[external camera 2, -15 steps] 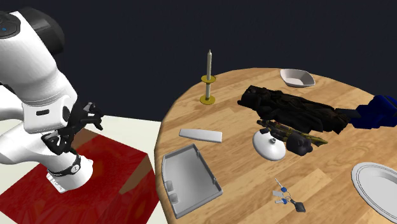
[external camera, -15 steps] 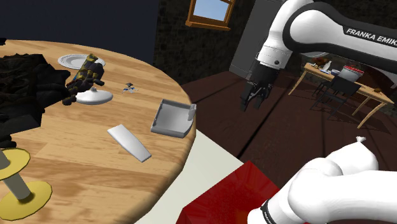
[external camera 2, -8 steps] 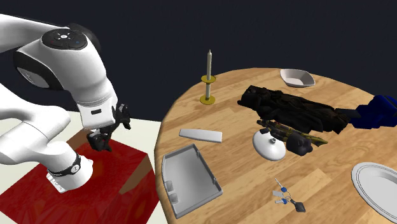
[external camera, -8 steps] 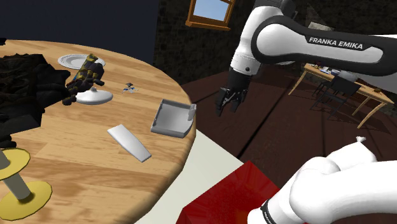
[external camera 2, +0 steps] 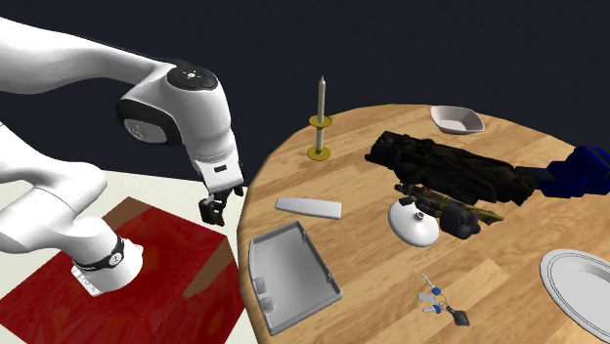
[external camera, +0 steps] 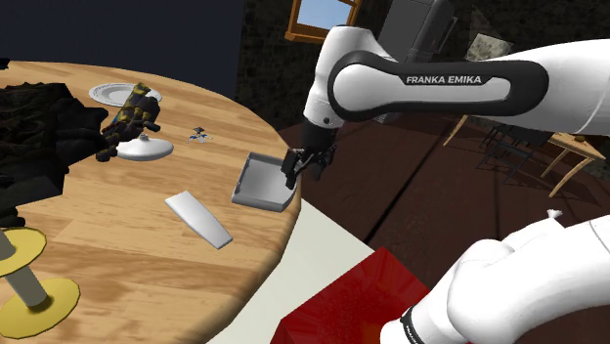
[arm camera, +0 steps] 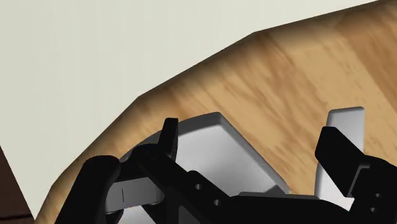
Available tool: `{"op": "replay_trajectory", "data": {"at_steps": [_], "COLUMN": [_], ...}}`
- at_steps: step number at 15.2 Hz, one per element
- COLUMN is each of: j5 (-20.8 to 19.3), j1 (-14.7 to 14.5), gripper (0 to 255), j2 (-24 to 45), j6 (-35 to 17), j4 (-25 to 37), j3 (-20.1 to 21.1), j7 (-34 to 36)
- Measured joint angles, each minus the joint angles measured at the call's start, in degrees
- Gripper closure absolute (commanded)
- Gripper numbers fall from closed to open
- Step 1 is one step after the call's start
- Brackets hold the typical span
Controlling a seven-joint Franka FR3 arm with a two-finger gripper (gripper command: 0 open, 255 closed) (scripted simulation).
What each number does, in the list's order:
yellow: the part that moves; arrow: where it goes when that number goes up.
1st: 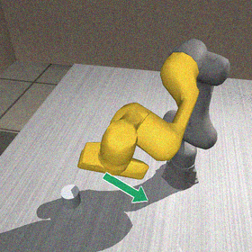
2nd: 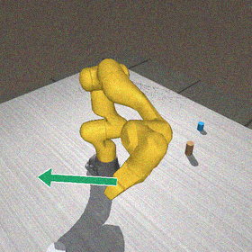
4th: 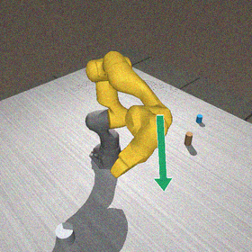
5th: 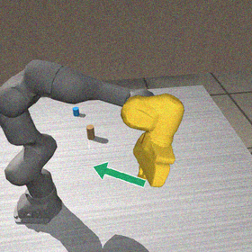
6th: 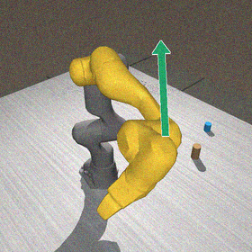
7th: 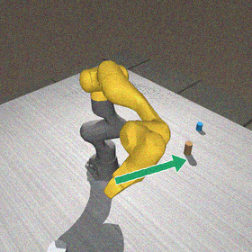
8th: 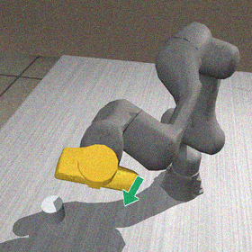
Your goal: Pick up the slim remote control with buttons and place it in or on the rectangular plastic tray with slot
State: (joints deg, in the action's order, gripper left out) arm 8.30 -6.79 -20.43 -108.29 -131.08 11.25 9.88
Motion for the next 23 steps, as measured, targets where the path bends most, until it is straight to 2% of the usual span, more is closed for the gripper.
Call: {"op": "replay_trajectory", "data": {"at_steps": [5,11,19,23], "j5": [-1.49,-6.07,-14.47,-16.11], "j1": [-1.35,-3.51,-8.19,-9.43], "gripper": [0,0,0,0], "j2": [8.38,20.9,36.99,40.29], "j6": [-6.16,-11.11,-14.38,-16.1], "j4": [3.25,11.54,24.28,25.71], "j3": [3.53,7.32,8.99,8.85], "j7": [2.85,8.12,14.37,15.77]}}
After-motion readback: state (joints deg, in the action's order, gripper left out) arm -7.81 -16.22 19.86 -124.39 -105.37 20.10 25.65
